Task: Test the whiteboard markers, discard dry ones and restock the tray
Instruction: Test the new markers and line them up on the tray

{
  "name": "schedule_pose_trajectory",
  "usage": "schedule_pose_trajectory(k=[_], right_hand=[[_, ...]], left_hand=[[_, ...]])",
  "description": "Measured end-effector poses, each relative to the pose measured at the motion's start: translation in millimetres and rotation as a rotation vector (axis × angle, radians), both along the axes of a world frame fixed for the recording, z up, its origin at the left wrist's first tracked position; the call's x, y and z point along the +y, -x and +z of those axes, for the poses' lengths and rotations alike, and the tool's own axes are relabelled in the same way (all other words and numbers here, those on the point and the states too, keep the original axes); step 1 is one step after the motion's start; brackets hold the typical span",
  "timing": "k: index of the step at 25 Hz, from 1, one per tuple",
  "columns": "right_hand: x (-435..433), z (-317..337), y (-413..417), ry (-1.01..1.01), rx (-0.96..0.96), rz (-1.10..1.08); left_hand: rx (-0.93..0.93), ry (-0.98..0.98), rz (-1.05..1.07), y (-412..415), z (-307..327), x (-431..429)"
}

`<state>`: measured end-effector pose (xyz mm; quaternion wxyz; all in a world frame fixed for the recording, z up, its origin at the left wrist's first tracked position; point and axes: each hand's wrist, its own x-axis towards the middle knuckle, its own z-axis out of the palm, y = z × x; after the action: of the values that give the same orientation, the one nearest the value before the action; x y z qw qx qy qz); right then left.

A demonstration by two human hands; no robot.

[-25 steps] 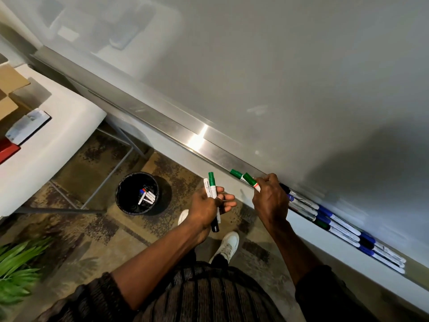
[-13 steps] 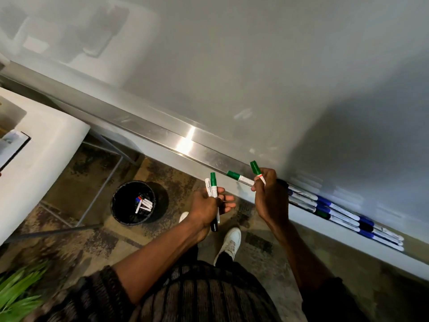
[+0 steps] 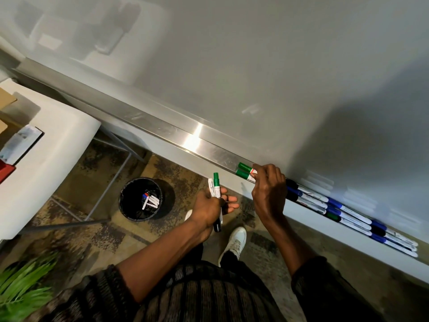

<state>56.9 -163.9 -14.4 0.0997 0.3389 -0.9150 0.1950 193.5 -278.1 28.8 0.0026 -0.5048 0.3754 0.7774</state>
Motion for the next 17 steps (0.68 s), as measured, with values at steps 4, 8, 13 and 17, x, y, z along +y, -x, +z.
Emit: schedule_pose_trajectory(k=[4,8,13,17], right_hand=[[-3,-6,0,-0.001,0.022,-0.006],[-1,-15,1,-0.060,-0.040,-0.047],[-1,-14,2,-0.059,-0.093,-0.059],[-1,3,2,0.009,-0.128,-0.053]], left_hand=[[-0.016,-0.008,0.011,-4,-4,2],[-0.018,-0.011,0.014,-4,-3,4],[-0.014,-0.018,0.033,-4,-6,5],[0.024,-0.065,0.069,0,-6,8]])
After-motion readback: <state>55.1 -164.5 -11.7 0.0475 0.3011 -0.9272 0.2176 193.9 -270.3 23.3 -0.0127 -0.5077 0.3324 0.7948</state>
